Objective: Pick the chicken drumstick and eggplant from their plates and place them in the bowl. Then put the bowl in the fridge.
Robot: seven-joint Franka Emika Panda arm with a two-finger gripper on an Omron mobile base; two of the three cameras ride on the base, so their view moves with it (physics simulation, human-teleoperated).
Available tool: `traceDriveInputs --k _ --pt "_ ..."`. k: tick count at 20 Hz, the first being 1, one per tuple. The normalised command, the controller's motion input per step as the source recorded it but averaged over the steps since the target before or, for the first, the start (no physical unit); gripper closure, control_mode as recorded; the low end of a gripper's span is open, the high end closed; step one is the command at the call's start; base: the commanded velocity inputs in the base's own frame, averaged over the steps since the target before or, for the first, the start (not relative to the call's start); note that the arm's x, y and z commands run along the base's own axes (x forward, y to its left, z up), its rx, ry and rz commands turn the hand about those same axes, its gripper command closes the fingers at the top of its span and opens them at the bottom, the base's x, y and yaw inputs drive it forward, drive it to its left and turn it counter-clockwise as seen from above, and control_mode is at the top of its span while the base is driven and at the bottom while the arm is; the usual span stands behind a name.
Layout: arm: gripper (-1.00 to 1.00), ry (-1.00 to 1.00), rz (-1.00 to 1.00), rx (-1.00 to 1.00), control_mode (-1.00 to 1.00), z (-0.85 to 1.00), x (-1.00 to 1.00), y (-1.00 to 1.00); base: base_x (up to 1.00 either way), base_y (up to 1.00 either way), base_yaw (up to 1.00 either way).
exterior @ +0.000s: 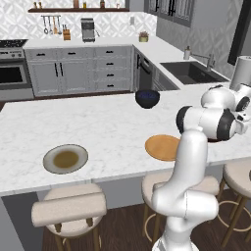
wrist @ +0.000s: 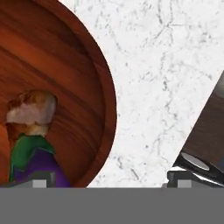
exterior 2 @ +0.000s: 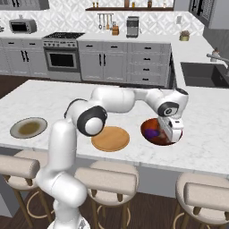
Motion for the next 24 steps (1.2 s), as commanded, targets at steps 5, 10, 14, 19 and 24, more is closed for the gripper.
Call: traceDriveInputs --k 5,10,14,19,24 --pt "-1.0 -0.05 -0.03 0.0 -1.0 -0.37 0.04 -0.65 0.0 0.0 0.0" --pt "-1.0 -0.02 0.0 0.03 -1.0 -0.29 0.42 -0.24 0.0 0.0 0.0" --pt "-1.0 -0.01 0.0 0.06 -1.0 -0.25 0.52 0.0 0.0 0.0 0.0" --pt "-1.0 0.0 0.0 0.04 -1.0 -0.39 0.27 0.0 0.0 0.0 0.0" --pt "1.0 -0.02 0.0 0.02 -1.0 -0.34 0.08 0.0 0.0 0.0 0.0"
